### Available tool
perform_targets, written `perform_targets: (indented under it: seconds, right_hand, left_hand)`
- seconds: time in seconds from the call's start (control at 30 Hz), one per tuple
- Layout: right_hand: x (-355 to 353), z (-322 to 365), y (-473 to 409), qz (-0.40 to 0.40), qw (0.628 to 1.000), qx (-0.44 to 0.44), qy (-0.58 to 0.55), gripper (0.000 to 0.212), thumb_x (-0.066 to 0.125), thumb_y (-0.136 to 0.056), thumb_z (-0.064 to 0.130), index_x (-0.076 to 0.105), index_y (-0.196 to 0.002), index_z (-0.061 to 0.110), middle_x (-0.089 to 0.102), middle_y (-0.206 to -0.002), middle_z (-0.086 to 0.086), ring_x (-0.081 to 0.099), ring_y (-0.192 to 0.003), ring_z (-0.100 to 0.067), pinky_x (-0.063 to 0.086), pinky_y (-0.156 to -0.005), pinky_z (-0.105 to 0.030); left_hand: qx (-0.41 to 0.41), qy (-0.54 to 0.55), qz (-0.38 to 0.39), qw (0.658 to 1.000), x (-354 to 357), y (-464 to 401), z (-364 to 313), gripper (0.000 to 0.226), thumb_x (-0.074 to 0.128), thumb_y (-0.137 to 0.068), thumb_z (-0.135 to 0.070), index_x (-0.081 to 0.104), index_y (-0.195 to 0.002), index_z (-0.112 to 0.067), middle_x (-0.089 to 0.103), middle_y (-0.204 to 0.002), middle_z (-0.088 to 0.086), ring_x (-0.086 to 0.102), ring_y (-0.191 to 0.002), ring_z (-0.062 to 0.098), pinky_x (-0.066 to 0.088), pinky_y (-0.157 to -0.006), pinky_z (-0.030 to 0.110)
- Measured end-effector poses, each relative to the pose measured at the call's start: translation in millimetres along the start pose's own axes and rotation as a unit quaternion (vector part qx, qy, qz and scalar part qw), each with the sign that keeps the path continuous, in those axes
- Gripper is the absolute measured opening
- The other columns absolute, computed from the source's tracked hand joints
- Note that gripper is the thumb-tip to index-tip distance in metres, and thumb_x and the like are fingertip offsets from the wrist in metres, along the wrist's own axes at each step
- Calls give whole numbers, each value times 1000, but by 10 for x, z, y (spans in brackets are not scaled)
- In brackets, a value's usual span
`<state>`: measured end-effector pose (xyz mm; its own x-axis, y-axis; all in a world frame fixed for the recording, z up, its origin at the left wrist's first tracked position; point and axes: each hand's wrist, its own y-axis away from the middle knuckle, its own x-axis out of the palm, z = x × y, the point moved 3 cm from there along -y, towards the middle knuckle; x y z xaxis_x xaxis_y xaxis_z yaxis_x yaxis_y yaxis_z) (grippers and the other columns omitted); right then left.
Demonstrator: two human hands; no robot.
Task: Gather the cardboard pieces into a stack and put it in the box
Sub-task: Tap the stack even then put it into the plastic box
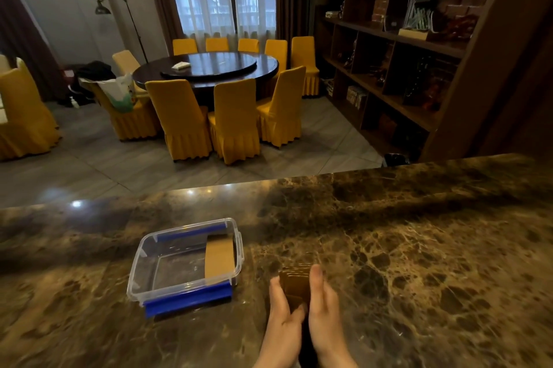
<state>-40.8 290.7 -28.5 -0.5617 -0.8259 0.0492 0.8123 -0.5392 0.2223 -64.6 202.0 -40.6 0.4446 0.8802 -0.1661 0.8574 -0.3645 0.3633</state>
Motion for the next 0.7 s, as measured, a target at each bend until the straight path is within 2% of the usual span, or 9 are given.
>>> perform_targets:
  seconds: [0.07,0.17,0.23,0.33,0.43,0.53,0.57,0.63,0.7]
  right_hand:
    - [-68,-13,-3,-29,997,-39,62,61,31,-88,66,74,-88,22,73,-97,1,68,-90,-8,47,-74,-19]
    - [-141,-2,-59,-11,997,-65,38,41,37,-104,44,75,-92,34,71,-99,5,68,-90,-5,53,-74,-20]
    - [-119,-35,-78,20,999,-38,-15,37,40,-103,43,76,-97,33,76,-93,8,73,-85,-7,58,-64,-19]
    - [-111,-107,-70,4,999,-23,-32,49,46,-86,58,78,-93,20,80,-86,4,75,-79,-10,58,-61,-17]
    - [-106,-96,-85,-1,999,-27,-36,53,49,-86,57,78,-88,13,80,-84,-5,76,-79,-17,60,-69,-27]
    - [-102,-102,-96,10,998,-3,-65,46,51,-96,46,79,-92,10,81,-89,-9,77,-87,-24,60,-80,-40]
    - [-95,-107,-89,20,997,4,-70,46,52,-95,48,80,-92,12,81,-91,-6,77,-87,-22,60,-77,-36]
    - [-67,-127,-52,51,995,17,-83,45,50,-87,58,82,-91,27,82,-91,5,77,-85,-11,59,-66,-20]
    - [-34,-121,-14,78,993,14,-89,46,44,-81,68,79,-96,44,79,-97,18,75,-89,-2,58,-66,-13]
  left_hand:
    - [15,-40,-12,999,18,8,87,72,54,-103,-18,8,-158,-28,27,-148,-17,33,-141,5,18,-126,27]
    - [48,-74,-28,996,54,49,104,50,52,-101,-25,24,-136,-47,42,-143,-14,42,-135,7,30,-123,36]
    - [58,-85,-49,993,79,75,108,43,50,-101,-29,27,-131,-51,48,-141,-10,49,-129,8,37,-119,38]
    - [54,-82,-52,994,101,83,153,41,51,-101,-31,31,-132,-50,51,-142,-5,52,-127,10,40,-116,40]
    - [62,40,-50,996,51,70,58,40,59,-95,-39,39,-130,-43,48,-147,2,51,-130,13,43,-113,40]
    - [71,187,-111,973,-51,26,-91,81,51,-79,-73,37,-150,-36,39,-153,-9,48,-129,1,44,-98,22]
    - [66,194,-106,973,-29,10,-146,91,44,-76,-82,33,-154,-37,37,-155,-11,45,-136,5,43,-105,26]
    - [55,167,-88,980,62,18,-242,86,31,-82,-83,34,-155,-40,36,-162,-7,40,-146,16,34,-122,44]
    - [52,158,-99,981,108,14,-276,77,24,-86,-77,44,-151,-41,43,-160,-1,44,-144,20,32,-124,50]
